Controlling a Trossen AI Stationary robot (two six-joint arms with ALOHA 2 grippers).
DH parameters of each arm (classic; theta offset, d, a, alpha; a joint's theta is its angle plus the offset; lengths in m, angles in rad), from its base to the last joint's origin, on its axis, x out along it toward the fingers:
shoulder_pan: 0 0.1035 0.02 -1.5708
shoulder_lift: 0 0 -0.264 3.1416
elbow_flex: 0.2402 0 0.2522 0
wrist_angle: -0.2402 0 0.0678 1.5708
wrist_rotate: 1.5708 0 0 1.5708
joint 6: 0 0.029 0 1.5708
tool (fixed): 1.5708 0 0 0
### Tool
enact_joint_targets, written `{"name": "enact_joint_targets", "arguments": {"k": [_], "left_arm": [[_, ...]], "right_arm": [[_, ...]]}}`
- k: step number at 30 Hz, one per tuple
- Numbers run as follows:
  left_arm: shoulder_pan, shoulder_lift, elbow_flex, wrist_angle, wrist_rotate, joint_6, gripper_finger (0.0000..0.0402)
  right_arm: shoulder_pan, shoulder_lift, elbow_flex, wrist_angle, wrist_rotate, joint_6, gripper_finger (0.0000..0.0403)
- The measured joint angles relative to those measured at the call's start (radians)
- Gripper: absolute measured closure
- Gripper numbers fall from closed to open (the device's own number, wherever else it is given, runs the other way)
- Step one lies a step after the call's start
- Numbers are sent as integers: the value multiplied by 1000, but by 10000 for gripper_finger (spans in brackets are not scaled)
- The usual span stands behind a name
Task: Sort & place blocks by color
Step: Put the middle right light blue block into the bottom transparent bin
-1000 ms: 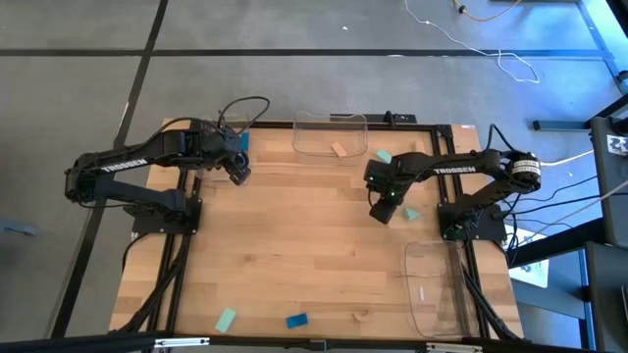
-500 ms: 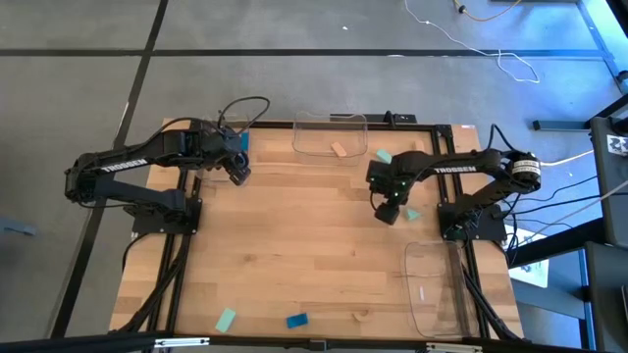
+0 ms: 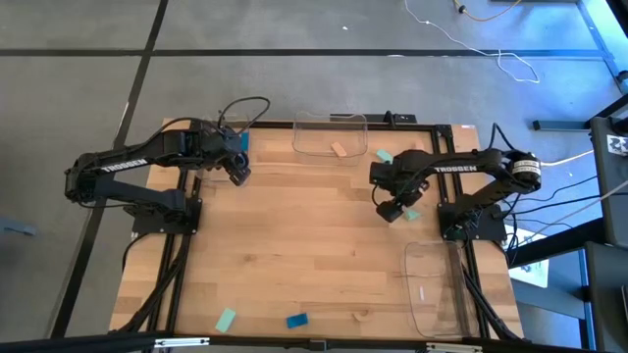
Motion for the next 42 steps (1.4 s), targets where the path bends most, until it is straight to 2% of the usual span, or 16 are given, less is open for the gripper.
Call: {"name": "enact_joint_targets", "arguments": {"k": [9, 13, 19, 33, 37, 42], "left_arm": [[0, 0, 0, 0, 1, 0, 221], [0, 0, 0, 0, 2, 0, 221], [0, 0, 0, 0, 2, -1, 221], [0, 0, 0, 1, 1, -3, 221], [0, 0, 0, 7, 1, -3, 221], [0, 0, 0, 7, 1, -3, 221]], "right_arm": [[0, 0, -79, 1, 17, 29, 162], [0, 0, -100, 13, 69, 35, 162], [0, 0, -136, 43, 61, 58, 162], [-3, -2, -268, 264, 51, 160, 163], [-3, -3, -279, 272, 50, 187, 187], [-2, -3, -280, 289, 46, 214, 244]]}}
